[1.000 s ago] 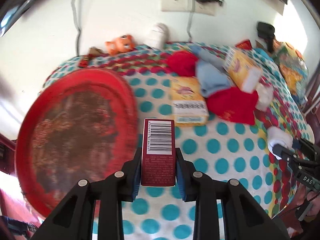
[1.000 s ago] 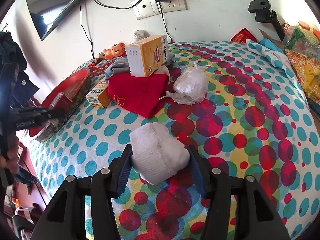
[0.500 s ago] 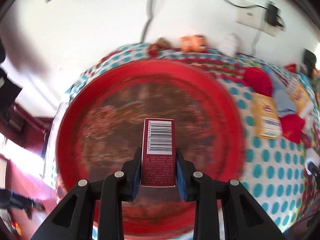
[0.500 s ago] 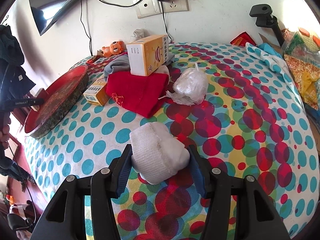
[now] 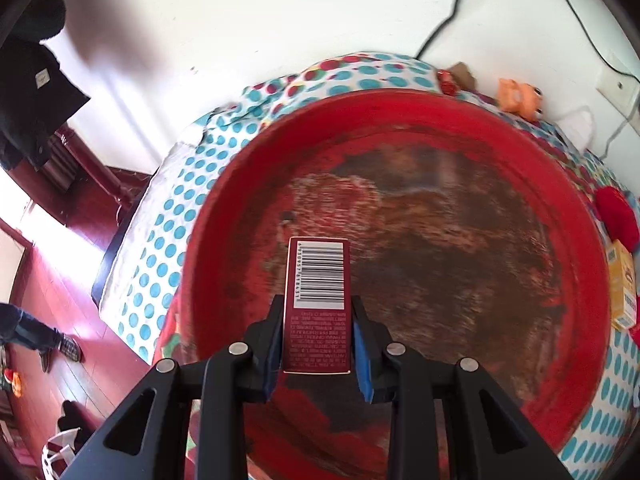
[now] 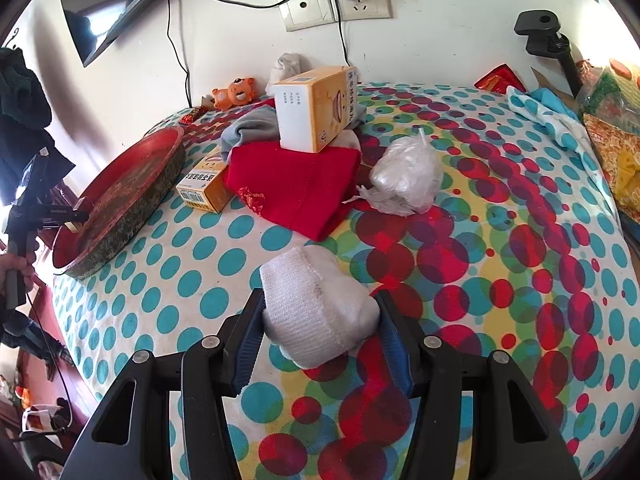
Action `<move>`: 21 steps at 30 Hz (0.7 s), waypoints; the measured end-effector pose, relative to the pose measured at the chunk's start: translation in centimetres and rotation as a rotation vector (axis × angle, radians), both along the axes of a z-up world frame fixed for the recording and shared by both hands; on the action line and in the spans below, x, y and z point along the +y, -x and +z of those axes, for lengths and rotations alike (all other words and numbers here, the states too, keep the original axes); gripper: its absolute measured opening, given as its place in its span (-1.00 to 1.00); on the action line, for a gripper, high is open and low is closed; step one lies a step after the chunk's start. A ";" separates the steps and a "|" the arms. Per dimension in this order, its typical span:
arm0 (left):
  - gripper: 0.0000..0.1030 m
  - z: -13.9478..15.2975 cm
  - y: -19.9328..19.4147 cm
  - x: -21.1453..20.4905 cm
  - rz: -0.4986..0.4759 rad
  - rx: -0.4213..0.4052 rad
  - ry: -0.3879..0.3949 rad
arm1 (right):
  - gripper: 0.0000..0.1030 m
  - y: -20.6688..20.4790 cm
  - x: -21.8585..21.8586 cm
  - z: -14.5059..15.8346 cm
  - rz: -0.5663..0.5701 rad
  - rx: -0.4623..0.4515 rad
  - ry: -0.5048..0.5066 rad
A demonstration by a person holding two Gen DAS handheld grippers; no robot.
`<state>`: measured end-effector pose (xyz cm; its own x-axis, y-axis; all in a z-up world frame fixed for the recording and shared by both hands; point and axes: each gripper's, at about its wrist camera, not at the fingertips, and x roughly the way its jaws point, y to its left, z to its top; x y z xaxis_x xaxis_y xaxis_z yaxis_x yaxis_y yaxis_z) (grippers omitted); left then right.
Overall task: Organize objects
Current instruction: 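Carry the dark-red box into the red tray and open the left gripper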
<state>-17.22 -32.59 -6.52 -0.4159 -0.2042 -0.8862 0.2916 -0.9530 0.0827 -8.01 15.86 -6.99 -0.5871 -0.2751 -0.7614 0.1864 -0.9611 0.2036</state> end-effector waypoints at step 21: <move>-0.08 1.6 -1.9 0.6 0.032 0.068 0.042 | 0.00 0.3 -1.6 0.1 0.019 0.029 -0.064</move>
<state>-15.31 -32.03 -4.90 -0.4673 -0.2545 -0.8467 0.3279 -0.9393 0.1014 -8.35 14.30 -6.85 -0.6040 -0.2377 -0.7607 0.2094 -0.9683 0.1363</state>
